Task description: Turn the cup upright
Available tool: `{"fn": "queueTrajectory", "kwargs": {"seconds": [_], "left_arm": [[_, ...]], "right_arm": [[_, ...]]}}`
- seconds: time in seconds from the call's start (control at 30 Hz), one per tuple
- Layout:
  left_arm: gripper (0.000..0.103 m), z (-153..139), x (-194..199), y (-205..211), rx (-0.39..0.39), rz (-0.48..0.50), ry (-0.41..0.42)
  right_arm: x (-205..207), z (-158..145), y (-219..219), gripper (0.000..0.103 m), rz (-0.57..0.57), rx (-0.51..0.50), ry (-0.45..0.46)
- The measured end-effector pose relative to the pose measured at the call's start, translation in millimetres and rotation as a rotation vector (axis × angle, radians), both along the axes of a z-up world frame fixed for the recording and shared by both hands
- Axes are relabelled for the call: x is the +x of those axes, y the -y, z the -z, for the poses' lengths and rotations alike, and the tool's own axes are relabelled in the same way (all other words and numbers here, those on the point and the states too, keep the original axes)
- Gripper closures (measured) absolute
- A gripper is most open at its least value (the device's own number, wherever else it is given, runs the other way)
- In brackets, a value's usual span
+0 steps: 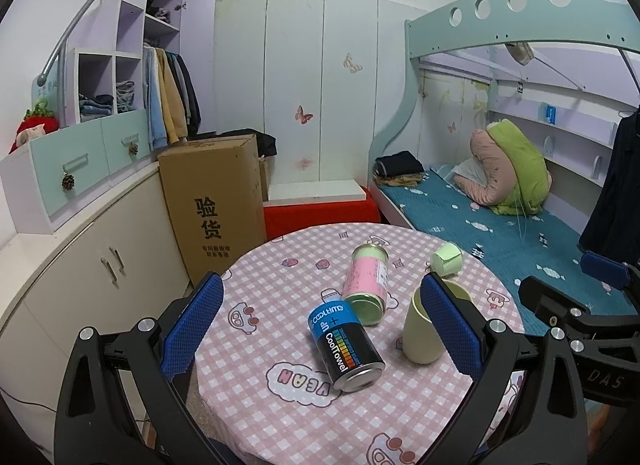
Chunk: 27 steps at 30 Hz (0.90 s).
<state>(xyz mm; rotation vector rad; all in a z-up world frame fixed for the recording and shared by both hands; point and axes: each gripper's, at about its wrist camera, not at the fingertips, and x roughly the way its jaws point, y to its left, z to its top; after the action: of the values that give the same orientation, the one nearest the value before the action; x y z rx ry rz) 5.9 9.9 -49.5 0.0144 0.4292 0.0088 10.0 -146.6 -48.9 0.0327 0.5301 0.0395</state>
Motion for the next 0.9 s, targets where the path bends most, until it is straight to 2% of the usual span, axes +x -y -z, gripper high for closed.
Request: {"fn": "queueTrajectory", "kwargs": {"seconds": [0.9], "left_arm": [[0.008,2.6,3.2,5.4,-0.002,0.017,-0.04]], "right_arm": [[-0.6,0.1,-0.4,0.006,0.001,-0.002,0.0]]}}
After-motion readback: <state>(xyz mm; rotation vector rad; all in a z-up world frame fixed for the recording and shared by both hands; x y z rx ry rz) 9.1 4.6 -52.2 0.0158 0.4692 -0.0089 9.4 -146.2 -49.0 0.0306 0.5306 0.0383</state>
